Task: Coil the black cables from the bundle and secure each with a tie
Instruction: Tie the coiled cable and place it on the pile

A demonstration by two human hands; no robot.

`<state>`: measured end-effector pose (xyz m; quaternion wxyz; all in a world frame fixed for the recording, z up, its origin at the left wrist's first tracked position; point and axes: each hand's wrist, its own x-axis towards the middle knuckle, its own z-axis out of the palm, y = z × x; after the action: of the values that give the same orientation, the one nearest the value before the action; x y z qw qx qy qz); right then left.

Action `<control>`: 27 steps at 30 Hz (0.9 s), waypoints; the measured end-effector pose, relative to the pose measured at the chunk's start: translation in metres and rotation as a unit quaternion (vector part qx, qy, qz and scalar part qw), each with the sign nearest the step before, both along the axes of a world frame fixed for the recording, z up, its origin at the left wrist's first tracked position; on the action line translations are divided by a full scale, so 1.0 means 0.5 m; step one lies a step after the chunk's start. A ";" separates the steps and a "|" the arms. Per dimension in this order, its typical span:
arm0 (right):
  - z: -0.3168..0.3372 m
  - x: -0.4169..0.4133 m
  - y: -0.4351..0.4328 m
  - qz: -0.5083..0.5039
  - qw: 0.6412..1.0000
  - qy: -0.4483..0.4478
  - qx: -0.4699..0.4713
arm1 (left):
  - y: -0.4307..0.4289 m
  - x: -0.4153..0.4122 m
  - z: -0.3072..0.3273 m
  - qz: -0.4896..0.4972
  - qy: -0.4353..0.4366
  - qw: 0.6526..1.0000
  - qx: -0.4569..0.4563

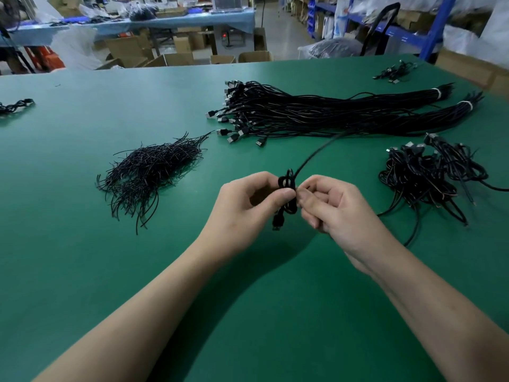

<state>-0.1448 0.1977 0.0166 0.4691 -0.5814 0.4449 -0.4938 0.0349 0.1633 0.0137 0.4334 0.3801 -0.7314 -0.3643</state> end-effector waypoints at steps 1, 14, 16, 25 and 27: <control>0.001 -0.001 0.000 -0.014 0.998 0.053 -0.042 | -0.001 -0.001 -0.001 -0.010 0.020 0.999 0.036; 0.002 -0.013 -0.008 -0.061 0.988 0.107 -0.097 | -0.004 0.002 0.000 -0.154 0.179 0.953 0.191; 0.003 -0.014 -0.006 -0.025 1.000 -0.005 0.001 | -0.003 0.000 -0.002 -0.153 0.121 0.972 0.130; -0.005 0.000 0.000 0.009 1.000 0.004 0.005 | -0.009 0.005 -0.010 0.004 0.005 0.998 -0.057; -0.008 0.002 0.001 -0.013 0.997 0.062 -0.053 | -0.006 0.000 -0.008 0.002 0.021 1.000 -0.014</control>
<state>-0.1439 0.1984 0.0127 0.4032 -0.6290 0.4539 -0.4855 0.0347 0.1605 0.0099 0.4547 0.3681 -0.7264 -0.3607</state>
